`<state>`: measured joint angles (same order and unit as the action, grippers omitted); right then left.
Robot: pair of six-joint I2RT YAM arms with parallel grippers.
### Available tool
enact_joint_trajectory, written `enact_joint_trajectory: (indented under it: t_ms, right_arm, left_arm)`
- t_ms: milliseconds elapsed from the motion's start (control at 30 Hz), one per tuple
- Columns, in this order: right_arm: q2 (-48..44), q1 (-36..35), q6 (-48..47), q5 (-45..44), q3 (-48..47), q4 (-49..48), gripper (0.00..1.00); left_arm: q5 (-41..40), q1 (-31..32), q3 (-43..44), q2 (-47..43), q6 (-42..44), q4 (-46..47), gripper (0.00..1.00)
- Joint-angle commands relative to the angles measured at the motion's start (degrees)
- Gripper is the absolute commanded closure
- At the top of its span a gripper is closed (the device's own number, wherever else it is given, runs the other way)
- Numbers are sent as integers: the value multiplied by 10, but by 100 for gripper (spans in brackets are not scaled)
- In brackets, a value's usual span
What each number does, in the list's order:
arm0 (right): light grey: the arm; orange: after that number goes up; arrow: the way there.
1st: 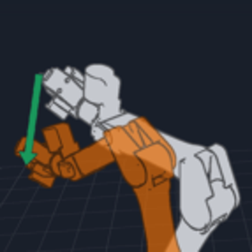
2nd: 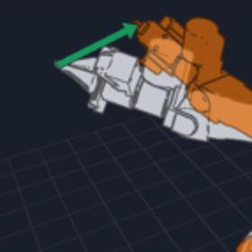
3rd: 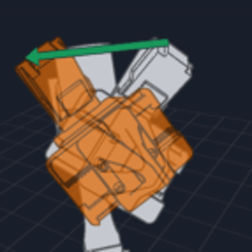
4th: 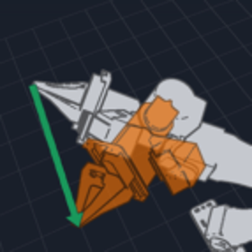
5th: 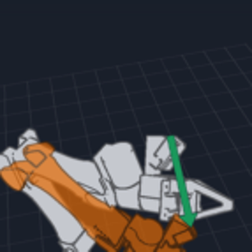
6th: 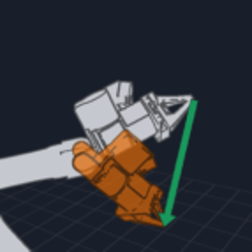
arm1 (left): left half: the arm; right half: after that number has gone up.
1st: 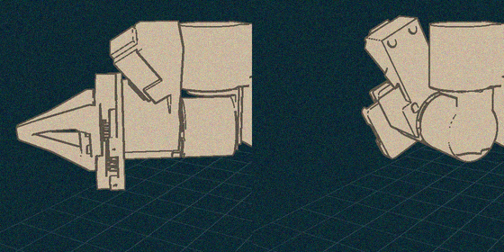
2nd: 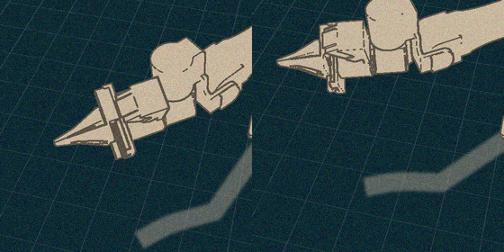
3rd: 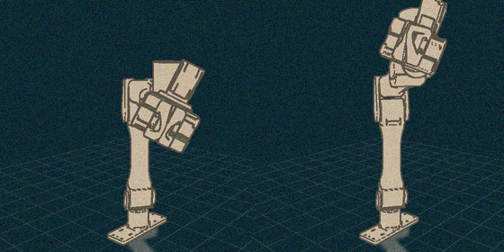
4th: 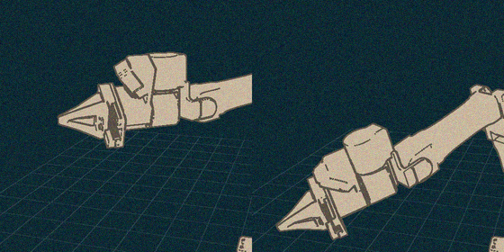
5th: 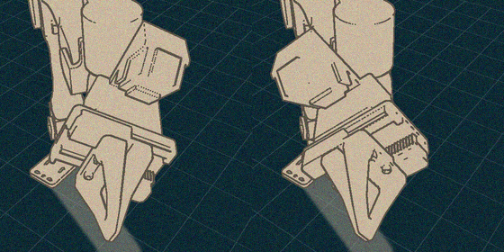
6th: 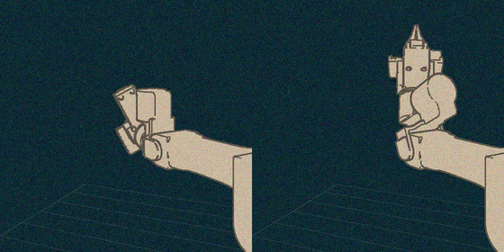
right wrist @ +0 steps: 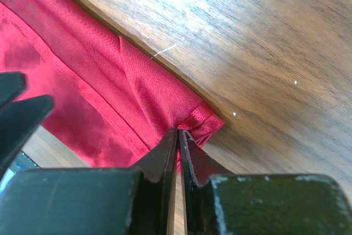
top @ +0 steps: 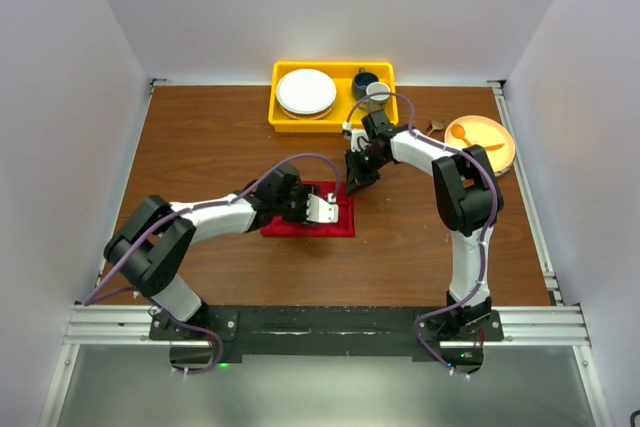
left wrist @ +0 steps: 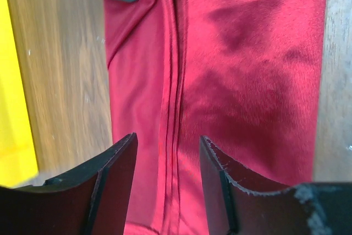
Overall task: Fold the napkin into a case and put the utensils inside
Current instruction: Smooth out the 2/3-rectangle-folded napkin at the center of the board.
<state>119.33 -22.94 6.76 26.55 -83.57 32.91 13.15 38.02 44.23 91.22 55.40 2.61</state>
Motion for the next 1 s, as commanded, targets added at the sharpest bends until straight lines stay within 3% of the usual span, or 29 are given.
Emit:
enact_joint_trajectory:
  t_ms: [0,500,667,967]
  right_arm:
    - [23,-1,-11,-44,-4,24,90]
    - [35,0,-10,-35,-19,31,89]
    - [39,0,-9,-33,-27,36,88]
    - [32,-1,-2,-22,-39,49,85]
  left_arm:
    - [-5,13,27,26,62,41,46]
    - [5,21,72,87,81,34,50]
    - [6,21,75,95,85,35,57]
    - [21,21,90,100,73,20,98]
